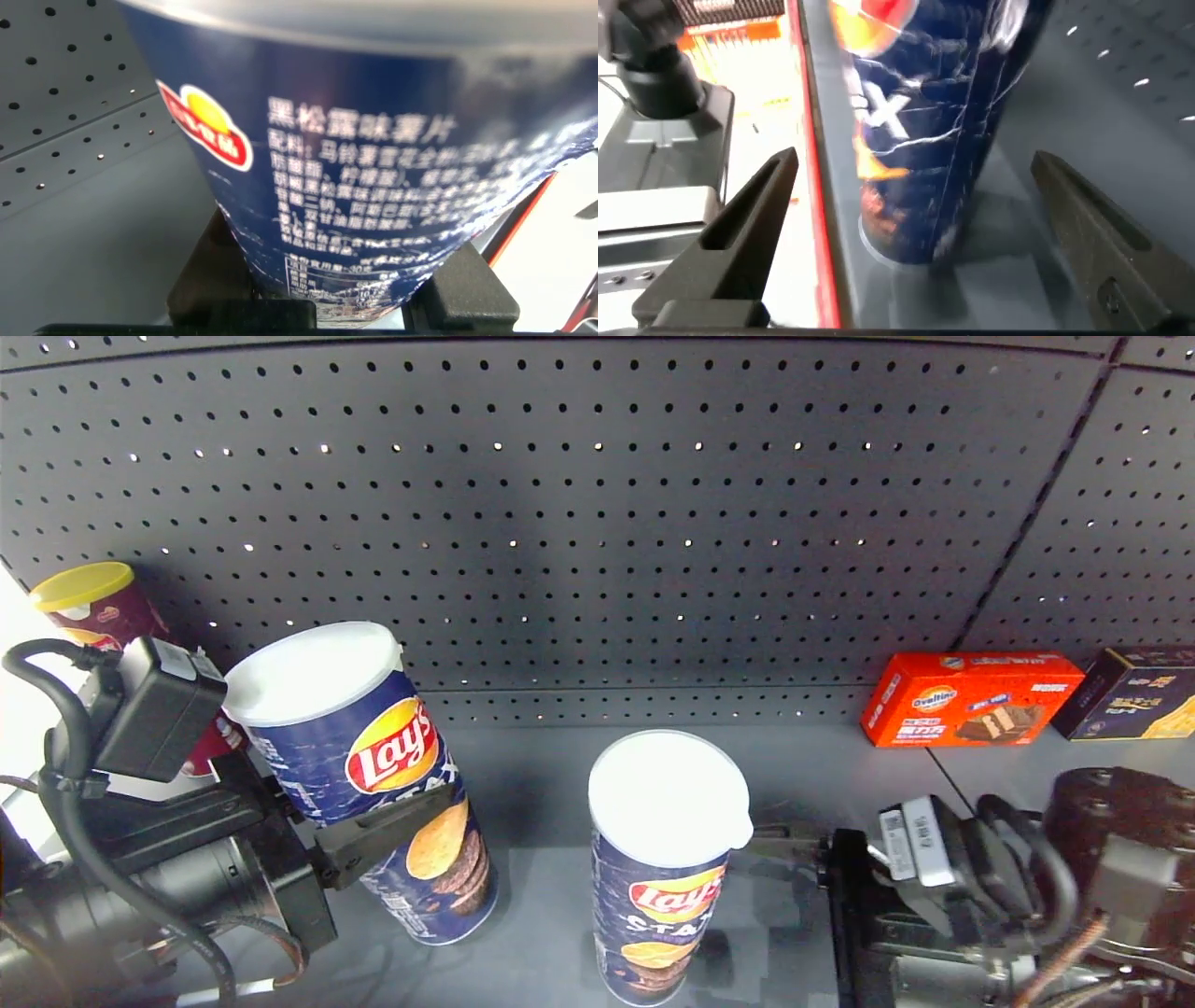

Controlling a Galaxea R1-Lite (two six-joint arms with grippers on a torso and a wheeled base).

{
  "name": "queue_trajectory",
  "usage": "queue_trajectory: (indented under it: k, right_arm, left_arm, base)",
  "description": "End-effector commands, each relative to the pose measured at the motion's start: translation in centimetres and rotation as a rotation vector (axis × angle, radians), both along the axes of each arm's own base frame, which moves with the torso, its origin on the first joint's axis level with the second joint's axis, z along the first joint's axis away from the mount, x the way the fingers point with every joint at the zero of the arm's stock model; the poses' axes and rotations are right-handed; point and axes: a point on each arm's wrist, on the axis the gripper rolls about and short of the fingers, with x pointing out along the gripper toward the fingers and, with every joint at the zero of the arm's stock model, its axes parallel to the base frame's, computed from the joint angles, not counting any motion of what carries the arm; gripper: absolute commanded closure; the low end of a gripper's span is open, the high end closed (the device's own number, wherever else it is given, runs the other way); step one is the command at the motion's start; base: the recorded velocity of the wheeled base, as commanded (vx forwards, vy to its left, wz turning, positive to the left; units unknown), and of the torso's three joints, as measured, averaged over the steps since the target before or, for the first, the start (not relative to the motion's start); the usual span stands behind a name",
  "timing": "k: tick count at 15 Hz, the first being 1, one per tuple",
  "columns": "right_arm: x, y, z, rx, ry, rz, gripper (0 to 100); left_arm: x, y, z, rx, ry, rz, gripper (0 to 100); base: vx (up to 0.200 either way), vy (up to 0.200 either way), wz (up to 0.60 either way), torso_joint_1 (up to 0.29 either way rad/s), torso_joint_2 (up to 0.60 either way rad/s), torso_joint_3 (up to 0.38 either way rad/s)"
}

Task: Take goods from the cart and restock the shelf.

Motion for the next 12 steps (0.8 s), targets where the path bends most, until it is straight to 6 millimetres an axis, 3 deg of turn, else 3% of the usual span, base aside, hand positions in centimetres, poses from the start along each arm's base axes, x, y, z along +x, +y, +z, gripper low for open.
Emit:
queue_trajectory:
  k: [1, 4, 6, 8, 9, 12]
  right_arm:
    - [-2.5, -3.3, 1.7, 0.06, -0.066, -0.037, 0]
    - [-3.1, -6.1, 3.9, 0.125, -0.146, -0.173, 0]
    - [-3.4, -8.9, 6.3, 0.166, -0.21, -0.427, 0]
    - [-4.7, -10.4, 6.5, 0.183, -0.222, -0.581, 0]
    - [-6.2, -11.9, 6.1, 0.233, -0.199, -0.725, 0]
    - [-9.3, -14.1, 6.0, 0.33, -0.213, -0.922, 0]
  left_arm:
    - [0.0, 0.0, 0.0, 0.001, -0.001, -0.001, 100]
    - [0.0, 0.0, 0.0, 0.0, -0.002, -0.001, 100]
    - [0.0, 0.0, 0.0, 0.0, -0.002, -0.001, 100]
    - [0.0, 0.0, 0.1, -0.002, -0.002, -0.003, 100]
    - [0.0, 0.0, 0.1, -0.003, -0.004, -0.004, 100]
    - [-0.1, -0.1, 0.1, -0.003, -0.002, -0.029, 100]
  base:
    - [0.0, 0.0, 0.0, 0.0, 0.0, 0.0]
    - [0.0, 0.0, 0.0, 0.0, 0.0, 0.0]
    - [0.0, 0.0, 0.0, 0.0, 0.0, 0.0]
    - [0.0, 0.0, 0.0, 0.0, 0.0, 0.0]
    - [0.0, 0.0, 0.0, 0.0, 0.0, 0.0]
    - [0.0, 0.0, 0.0, 0.0, 0.0, 0.0]
